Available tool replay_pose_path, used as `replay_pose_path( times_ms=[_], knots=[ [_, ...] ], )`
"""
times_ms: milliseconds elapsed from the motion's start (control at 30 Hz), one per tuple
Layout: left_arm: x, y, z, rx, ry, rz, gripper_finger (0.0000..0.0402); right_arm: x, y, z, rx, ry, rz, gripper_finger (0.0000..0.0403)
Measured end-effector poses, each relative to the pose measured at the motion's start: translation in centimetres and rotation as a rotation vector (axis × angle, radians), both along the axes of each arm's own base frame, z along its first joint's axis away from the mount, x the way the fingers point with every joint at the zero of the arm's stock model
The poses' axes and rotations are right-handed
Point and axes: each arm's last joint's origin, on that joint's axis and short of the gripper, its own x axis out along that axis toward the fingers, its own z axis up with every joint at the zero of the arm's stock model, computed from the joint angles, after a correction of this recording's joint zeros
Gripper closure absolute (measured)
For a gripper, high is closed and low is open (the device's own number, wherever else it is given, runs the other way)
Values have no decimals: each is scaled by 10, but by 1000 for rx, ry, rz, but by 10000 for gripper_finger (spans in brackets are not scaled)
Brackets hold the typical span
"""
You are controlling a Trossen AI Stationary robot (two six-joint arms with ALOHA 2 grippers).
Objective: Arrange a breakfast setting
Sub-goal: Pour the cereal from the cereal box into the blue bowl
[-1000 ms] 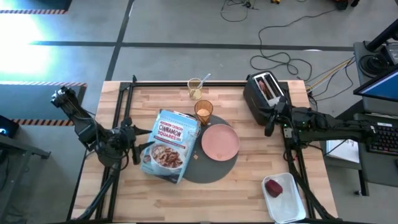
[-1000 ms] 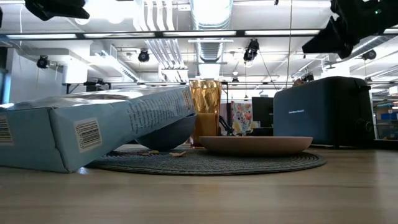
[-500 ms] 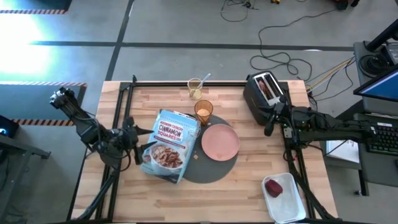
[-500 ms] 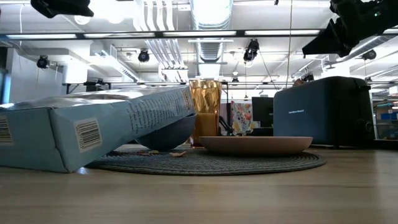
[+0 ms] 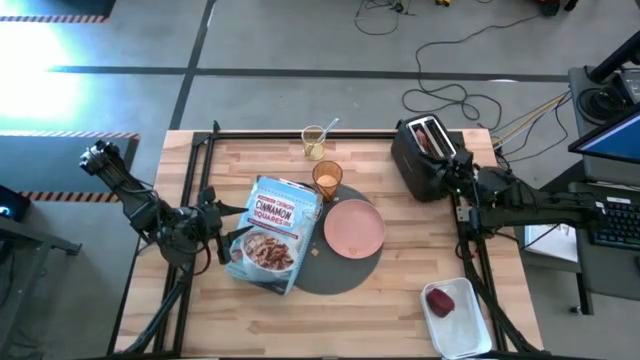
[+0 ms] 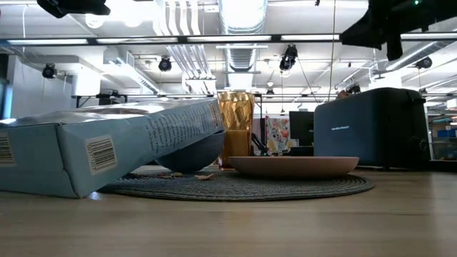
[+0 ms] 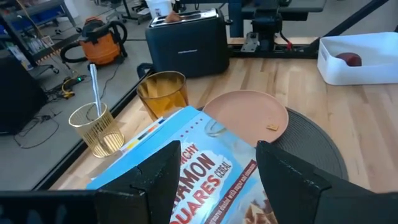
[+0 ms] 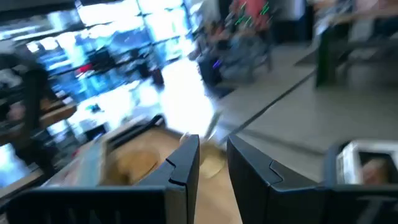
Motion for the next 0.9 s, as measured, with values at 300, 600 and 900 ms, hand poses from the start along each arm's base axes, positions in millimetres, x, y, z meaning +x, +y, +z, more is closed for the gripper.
replay_pose_path(
  times_ms=[300,600,900],
  knots=[
    [-4,8,3,-3,-7,23,208,19,-2,-2,-65,43,-22,330],
    [-7,14,4,26,-7,46,208,42,-8,5,27,-188,-151,330],
    [-12,18,5,22,-1,53,208,61,-12,16,52,-106,-133,316]
  ],
)
